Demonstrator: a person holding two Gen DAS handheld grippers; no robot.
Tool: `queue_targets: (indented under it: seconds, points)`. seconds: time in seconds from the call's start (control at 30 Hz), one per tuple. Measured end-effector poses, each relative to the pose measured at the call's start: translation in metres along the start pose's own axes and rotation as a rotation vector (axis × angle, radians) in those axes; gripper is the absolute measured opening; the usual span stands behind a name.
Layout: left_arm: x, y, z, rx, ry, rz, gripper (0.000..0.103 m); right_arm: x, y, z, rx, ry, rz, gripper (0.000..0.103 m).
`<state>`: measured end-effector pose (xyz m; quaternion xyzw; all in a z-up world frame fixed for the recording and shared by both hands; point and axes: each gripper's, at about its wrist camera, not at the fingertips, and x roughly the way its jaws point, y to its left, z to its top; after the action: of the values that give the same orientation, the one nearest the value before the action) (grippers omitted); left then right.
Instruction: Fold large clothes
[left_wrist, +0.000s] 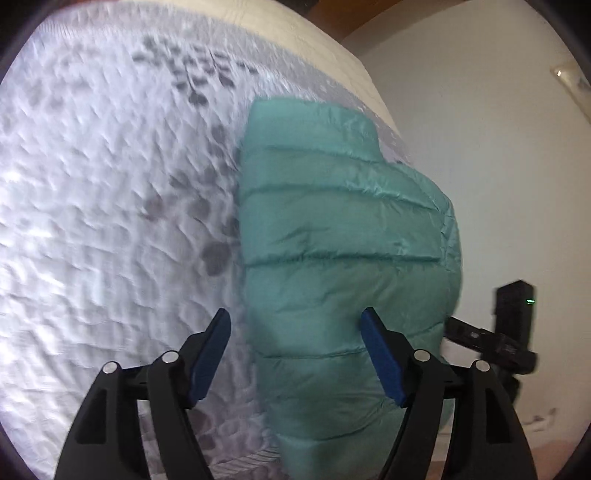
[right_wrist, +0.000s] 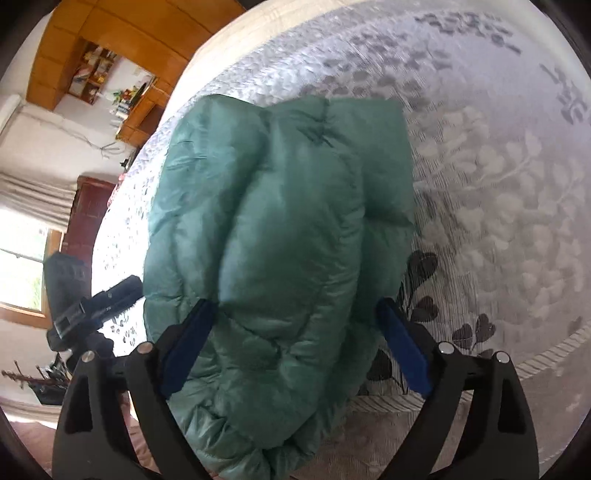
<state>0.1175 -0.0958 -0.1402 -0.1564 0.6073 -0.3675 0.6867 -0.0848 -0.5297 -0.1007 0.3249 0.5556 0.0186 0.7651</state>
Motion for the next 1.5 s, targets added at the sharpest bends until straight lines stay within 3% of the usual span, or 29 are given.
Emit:
queue_targets:
  seconds: [0.3,0.63,0.77,0.8,0.83,0.87,1.1,1.5]
  points:
    - [0.042,0.012,-0.001,-0.035,0.09,-0.204,0.091,0.033,-0.036,-0.002,0.124,0.074,0.159,0.099]
    - [0.074,0.001,0.0,-0.039,0.13,-0.281,0.1,0.053,-0.05,-0.007,0.147,0.077,0.324,0.101]
    - [0.076,-0.011,-0.002,-0.02,0.115,-0.27,0.092,0.051,-0.048,-0.008,0.117,0.064,0.331,0.099]
    - [0.076,-0.012,-0.004,-0.02,0.111,-0.267,0.088,0.053,-0.047,-0.008,0.114,0.063,0.346,0.094]
    - [0.074,-0.014,-0.005,-0.017,0.104,-0.258,0.086,0.054,-0.046,-0.01,0.121,0.067,0.384,0.079]
    - [0.073,-0.018,-0.004,-0.015,0.098,-0.251,0.082,0.055,-0.046,-0.011,0.138,0.073,0.424,0.076]
    - [0.056,-0.034,-0.01,0.02,0.056,-0.222,0.063,0.053,-0.047,-0.012,0.125,0.07,0.461,0.06]
    - [0.023,-0.086,-0.016,0.141,-0.027,-0.174,0.056,0.027,-0.039,-0.032,0.066,0.009,0.533,0.045]
